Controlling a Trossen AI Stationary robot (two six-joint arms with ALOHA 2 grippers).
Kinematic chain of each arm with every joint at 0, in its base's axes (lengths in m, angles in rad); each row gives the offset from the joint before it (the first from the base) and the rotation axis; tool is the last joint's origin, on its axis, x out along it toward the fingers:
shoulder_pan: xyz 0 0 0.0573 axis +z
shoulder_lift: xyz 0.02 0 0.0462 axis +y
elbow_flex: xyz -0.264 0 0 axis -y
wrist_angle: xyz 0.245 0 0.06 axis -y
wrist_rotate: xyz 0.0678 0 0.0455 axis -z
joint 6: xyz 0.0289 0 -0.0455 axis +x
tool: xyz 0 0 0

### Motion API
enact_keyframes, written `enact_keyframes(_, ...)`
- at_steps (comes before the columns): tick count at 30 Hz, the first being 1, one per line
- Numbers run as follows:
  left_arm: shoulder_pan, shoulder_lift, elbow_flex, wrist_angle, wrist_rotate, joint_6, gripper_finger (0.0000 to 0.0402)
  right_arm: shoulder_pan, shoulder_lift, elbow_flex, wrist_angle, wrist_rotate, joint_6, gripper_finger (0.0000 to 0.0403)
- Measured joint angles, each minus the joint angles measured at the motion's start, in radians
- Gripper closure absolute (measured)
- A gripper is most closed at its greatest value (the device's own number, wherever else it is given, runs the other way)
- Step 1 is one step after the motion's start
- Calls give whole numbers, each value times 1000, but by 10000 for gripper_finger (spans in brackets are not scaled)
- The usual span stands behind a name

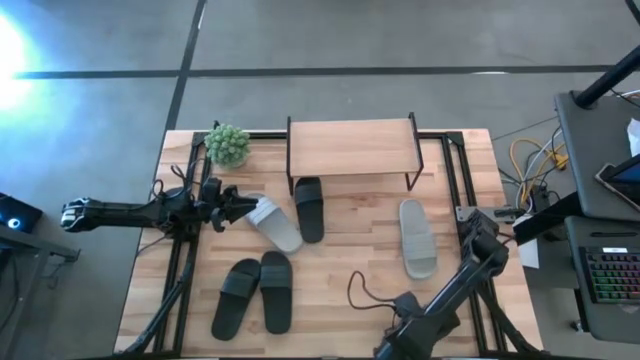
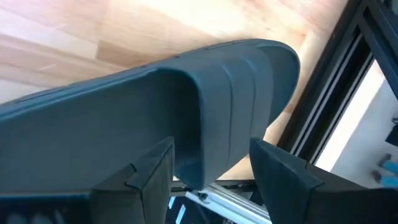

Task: Pick and place slides into the shelf
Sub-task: Put the black slide under the shelf

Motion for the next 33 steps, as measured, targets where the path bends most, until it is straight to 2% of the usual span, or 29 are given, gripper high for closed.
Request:
enact_keyframes(5, 0, -2, 0, 1, -1, 4, 268, 10, 14, -42, -1, -1, 46, 213)
enact_keyframes(12, 0, 5, 0, 2, -4, 6, 268, 10, 41, -92, -3, -12, 8, 251)
enact_keyframes(16, 0, 4, 0, 6, -4, 6, 268, 10, 42, -85, -5, 5, 14, 295)
enact_keyframes(21, 0, 4, 0, 5, -3, 4, 268, 10, 41, -53, -6, 28, 1, 371)
enact_keyframes(23, 0, 4, 0, 6, -3, 4, 268, 10, 41, -28, -8, 45, 0, 387)
enact_keyframes(25, 0, 4, 0, 5, -3, 4, 268, 10, 38, 11, -2, 104, 0, 389)
enact_keyframes(28, 0, 4, 0, 6, -3, 3, 268, 6, 17, 73, 1, 303, -45, 390)
enact_keyframes(31, 0, 5, 0, 8, -3, 2, 268, -23, -9, 113, 7, 535, -208, 390)
enact_keyframes(33, 0, 4, 0, 7, -4, 1, 268, -59, -18, 123, 4, 645, -380, 390)
